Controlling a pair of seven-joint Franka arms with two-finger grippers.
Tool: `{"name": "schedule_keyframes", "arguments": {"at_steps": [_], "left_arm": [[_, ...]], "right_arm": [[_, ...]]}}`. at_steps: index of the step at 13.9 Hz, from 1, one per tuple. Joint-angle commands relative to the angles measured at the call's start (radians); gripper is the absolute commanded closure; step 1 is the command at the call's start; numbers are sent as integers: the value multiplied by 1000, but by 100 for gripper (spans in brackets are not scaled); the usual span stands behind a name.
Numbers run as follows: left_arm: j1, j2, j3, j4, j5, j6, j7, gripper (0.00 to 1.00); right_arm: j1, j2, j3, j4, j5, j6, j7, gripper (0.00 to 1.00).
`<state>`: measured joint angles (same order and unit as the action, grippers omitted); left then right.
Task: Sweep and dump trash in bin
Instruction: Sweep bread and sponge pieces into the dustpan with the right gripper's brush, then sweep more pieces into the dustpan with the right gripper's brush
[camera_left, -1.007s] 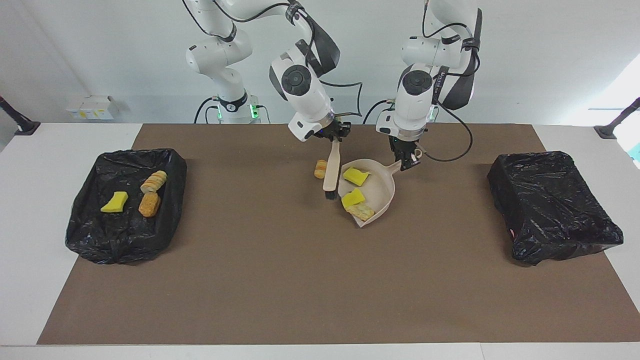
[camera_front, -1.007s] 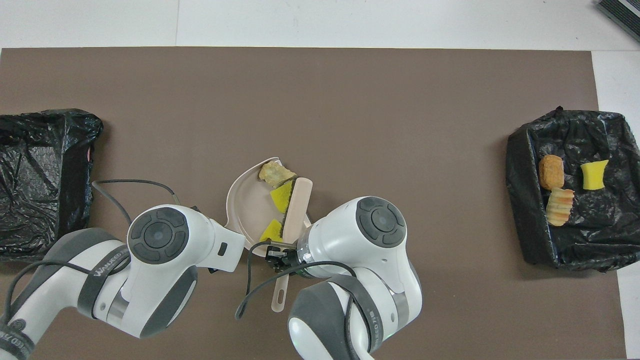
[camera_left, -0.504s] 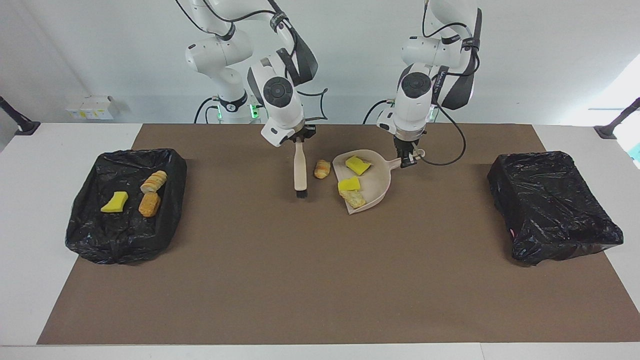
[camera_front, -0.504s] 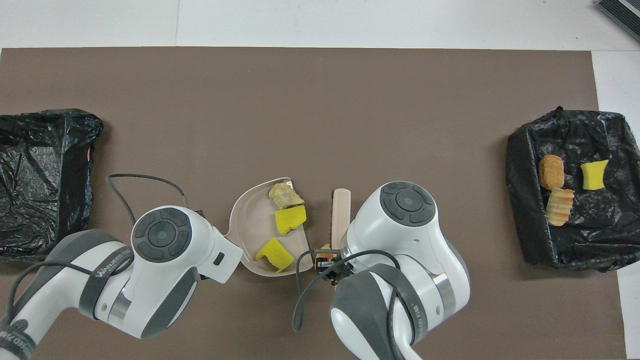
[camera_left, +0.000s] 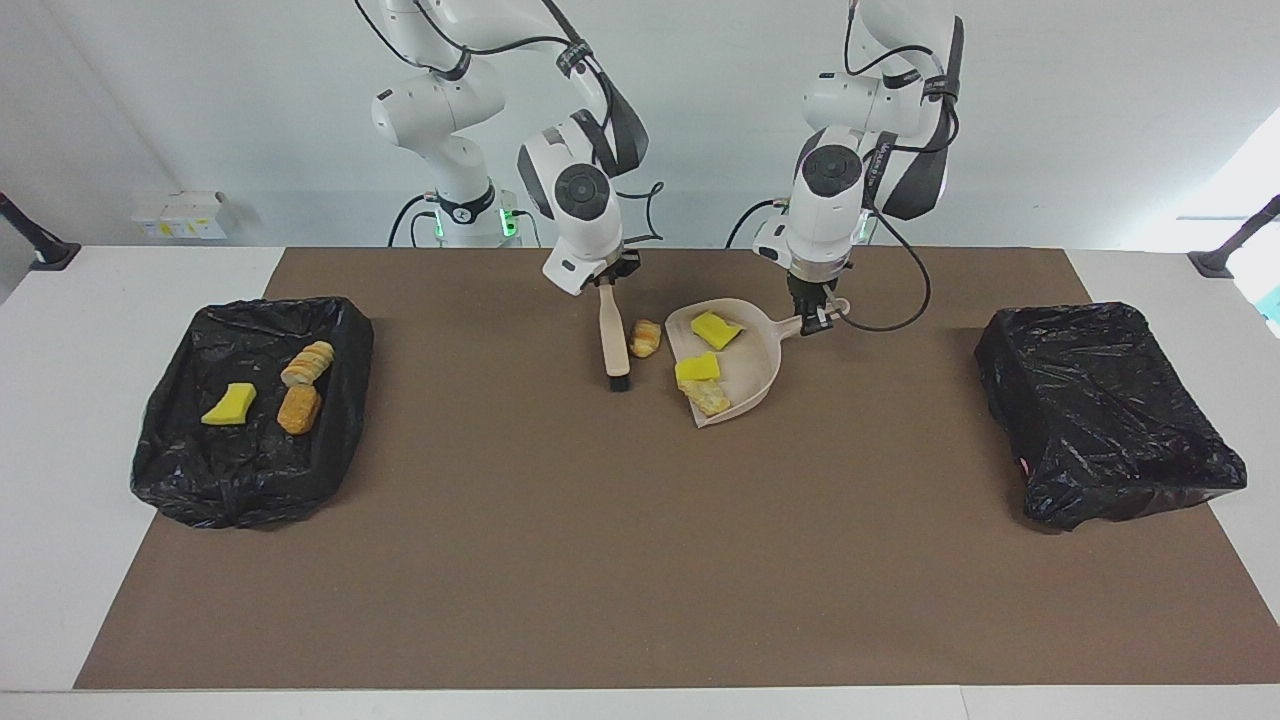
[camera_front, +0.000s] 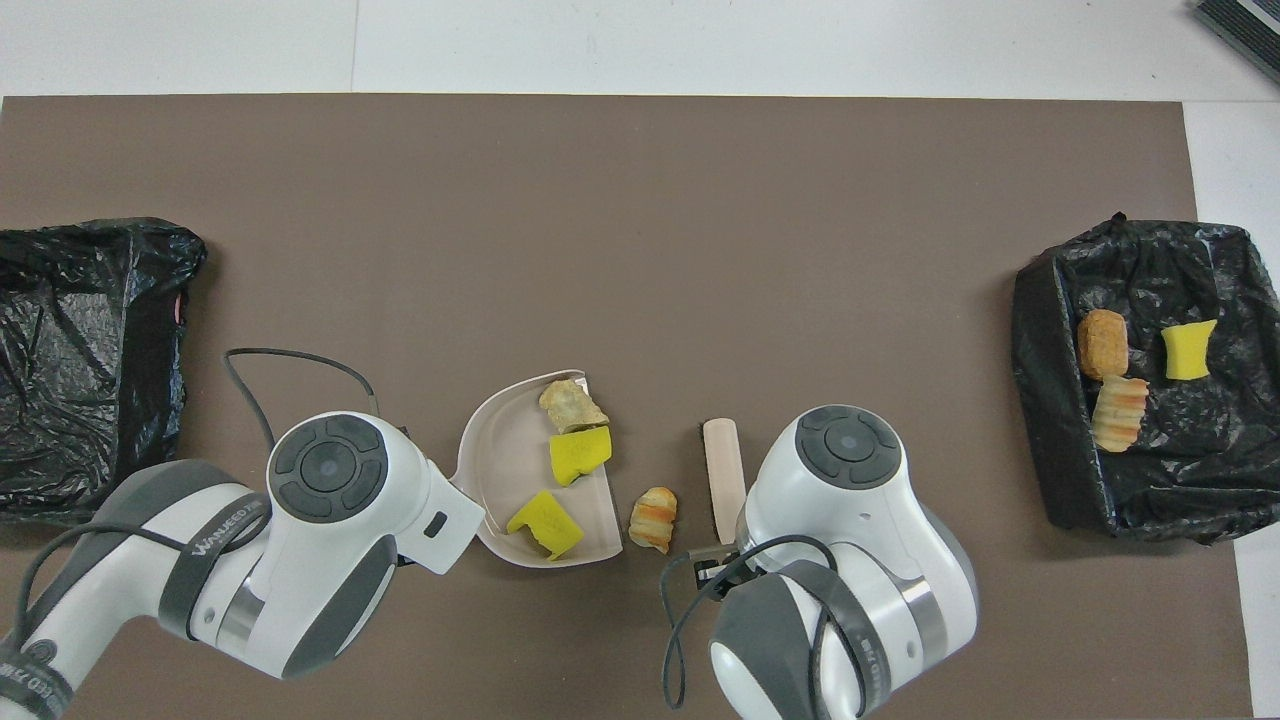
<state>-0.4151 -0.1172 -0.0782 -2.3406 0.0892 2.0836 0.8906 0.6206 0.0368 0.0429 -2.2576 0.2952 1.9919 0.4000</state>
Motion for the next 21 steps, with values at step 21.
{"name": "schedule_keyframes", "arguments": {"at_steps": [21], "left_arm": [[75,-32,12,-2,-184,42,-337,100]], "right_arm": [[-55,-34,-5,282,32,-260,171,100]]}}
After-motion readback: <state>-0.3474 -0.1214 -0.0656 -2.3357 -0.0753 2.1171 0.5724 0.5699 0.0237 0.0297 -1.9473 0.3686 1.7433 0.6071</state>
